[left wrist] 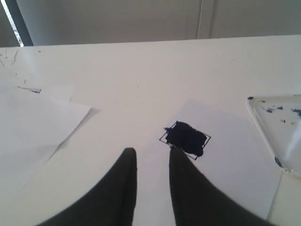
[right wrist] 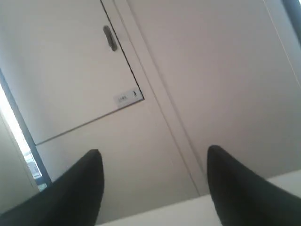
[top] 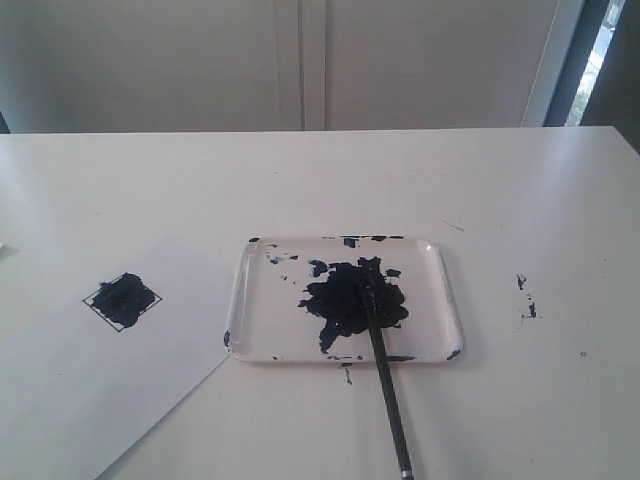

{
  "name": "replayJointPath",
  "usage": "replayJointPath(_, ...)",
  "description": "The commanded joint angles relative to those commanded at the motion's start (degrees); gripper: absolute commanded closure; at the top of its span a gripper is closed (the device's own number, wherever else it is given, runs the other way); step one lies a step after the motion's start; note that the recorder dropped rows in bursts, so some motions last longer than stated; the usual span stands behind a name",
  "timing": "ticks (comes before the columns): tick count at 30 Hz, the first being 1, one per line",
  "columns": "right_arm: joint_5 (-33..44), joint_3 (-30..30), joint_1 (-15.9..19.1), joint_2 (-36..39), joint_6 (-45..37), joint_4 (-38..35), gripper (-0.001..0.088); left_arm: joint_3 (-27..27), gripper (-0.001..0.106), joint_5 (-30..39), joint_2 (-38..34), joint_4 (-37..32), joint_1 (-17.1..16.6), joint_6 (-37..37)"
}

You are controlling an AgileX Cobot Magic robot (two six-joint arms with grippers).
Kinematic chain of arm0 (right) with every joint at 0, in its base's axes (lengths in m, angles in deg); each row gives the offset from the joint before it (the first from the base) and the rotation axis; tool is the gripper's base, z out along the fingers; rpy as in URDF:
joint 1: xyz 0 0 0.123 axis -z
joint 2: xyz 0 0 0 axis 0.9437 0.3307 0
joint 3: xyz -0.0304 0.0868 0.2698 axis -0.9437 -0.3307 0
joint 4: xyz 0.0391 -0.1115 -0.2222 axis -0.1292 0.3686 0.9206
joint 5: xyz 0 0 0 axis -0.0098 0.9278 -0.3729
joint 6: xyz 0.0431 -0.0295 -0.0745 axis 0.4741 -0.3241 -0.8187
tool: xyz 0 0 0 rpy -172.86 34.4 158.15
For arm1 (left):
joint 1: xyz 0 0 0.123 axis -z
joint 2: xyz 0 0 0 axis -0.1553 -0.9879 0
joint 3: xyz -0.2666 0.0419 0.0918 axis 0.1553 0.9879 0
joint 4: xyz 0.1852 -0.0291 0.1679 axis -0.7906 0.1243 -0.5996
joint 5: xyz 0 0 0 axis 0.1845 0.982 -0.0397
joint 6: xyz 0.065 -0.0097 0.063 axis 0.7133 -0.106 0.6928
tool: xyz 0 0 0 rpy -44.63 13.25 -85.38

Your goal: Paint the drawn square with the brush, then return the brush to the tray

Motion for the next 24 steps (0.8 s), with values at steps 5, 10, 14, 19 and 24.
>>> replayJointPath(5,10.3,-6.5,0.0,-0.6,0.0,0.0,0.0268,7.71,0.075,1.23,4.75,0.0,0.0,0.0)
replayJointPath(10,20.58,-6.5,0.0,-0.6,0.0,0.0,0.0268,9.31,0.075,1.49,5.9,0.0,0.0,0.0)
replayJointPath(14,21.14,-6.5,0.0,-0.6,0.0,0.0,0.0268,9.29,0.075,1.51,5.9,0.0,0.0,0.0)
replayJointPath(19,21.14,-6.5,0.0,-0.6,0.0,0.0,0.0268,9.29,0.075,1.61,5.9,0.0,0.0,0.0)
replayJointPath(24,23.04,-6.5,0.0,-0.6,0.0,0.0,0.0268,9.71,0.075,3.64,5.9,2.52,0.0,-0.11)
